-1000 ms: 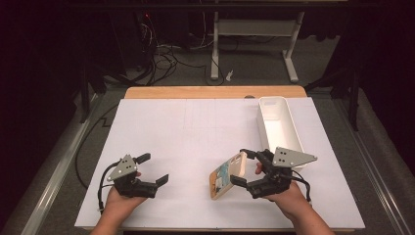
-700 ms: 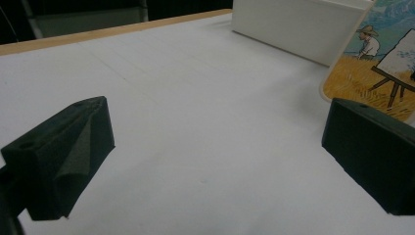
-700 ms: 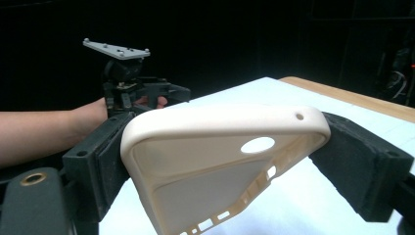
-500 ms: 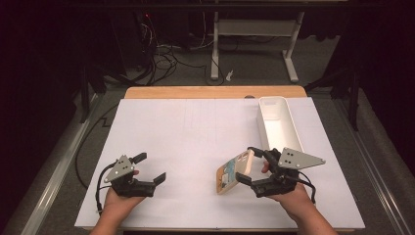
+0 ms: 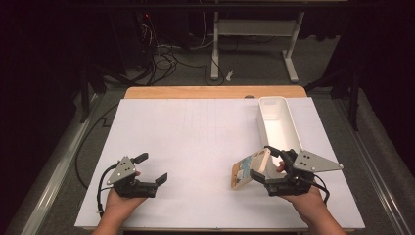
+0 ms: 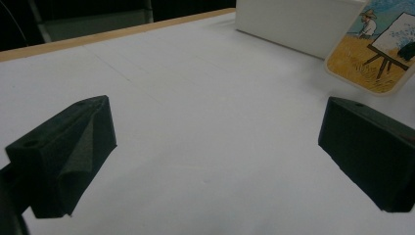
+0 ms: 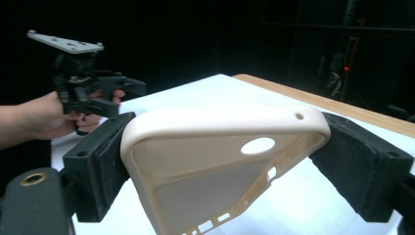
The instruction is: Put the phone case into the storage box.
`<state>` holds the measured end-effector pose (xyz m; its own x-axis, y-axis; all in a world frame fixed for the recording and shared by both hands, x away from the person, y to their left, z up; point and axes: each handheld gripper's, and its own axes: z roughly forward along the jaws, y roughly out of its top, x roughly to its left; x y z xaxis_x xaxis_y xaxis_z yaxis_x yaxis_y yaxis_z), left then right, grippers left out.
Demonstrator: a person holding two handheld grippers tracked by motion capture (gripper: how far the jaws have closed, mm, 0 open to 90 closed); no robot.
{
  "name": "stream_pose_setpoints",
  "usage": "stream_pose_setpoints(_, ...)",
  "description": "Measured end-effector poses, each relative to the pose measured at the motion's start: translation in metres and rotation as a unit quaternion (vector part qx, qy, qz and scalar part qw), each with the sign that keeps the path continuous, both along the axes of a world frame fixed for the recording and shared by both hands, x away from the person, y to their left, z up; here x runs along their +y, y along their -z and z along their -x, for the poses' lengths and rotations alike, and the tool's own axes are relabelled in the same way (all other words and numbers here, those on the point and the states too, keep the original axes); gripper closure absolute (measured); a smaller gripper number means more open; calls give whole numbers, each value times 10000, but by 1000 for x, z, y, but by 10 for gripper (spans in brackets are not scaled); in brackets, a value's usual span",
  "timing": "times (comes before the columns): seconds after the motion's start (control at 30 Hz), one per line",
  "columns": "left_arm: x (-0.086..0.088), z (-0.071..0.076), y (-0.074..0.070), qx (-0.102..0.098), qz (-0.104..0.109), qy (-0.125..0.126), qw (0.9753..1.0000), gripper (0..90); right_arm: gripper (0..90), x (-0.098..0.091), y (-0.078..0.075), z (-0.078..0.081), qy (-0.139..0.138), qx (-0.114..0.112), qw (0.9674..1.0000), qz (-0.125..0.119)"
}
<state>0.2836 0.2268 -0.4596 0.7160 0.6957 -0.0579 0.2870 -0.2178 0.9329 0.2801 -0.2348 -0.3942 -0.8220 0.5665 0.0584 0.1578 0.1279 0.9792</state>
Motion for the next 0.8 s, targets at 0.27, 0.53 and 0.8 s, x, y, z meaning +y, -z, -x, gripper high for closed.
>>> stream_pose_setpoints(0.27, 0, 0, 0, 16, 16, 21, 10000, 17, 129, -6, 0, 0, 309, -2, 9995, 95)
stream_pose_setpoints(0.53, 1, 0, 1, 14, 46, -54, 10000, 1, 129, -9, -5, 2, 487, -100, 9988, 7)
stream_pose_setpoints(0.8, -2, -1, 3, 81, 7, 36, 10000, 1, 130, -17, -13, 3, 781, -281, 9965, -128)
